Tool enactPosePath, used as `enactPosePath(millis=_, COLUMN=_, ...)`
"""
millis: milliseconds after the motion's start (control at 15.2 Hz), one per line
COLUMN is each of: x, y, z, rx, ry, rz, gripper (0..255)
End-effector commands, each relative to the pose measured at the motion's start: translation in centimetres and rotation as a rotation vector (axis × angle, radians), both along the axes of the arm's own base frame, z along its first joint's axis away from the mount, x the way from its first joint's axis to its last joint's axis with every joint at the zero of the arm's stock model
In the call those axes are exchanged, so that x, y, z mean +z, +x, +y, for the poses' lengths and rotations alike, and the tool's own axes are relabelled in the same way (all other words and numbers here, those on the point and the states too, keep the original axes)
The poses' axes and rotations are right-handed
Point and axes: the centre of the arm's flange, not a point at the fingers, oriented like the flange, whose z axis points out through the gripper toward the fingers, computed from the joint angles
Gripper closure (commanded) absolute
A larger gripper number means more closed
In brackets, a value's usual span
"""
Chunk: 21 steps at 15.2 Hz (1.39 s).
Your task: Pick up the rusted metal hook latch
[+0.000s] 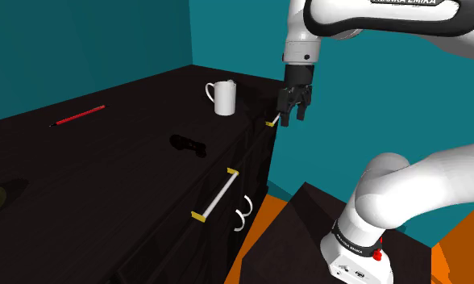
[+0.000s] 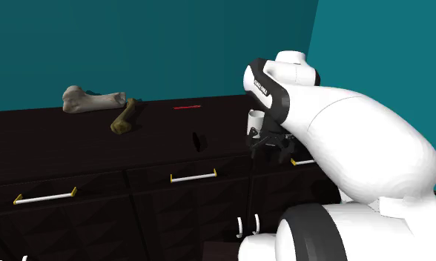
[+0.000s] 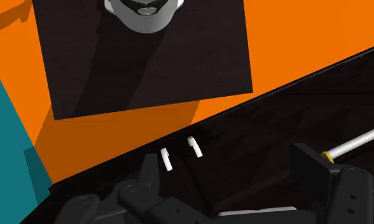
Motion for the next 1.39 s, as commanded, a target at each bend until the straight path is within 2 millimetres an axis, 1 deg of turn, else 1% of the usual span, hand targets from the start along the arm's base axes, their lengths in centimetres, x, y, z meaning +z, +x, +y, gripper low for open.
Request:
enactPosePath(millis=0, x=0.0, y=0.0, z=0.0, rx=0.0, ry=0.0, rz=0.0, gripper=0)
enactPosePath(millis=660, x=0.6, y=7.7, z=12.1, rx=0.086, ry=-0.078, rz=-0.002, gripper=0)
enactPosePath(millis=1320, x=0.2, y=14.3, z=24.9, rx=0.173, ry=-0.156, rz=-0.005, gripper=0)
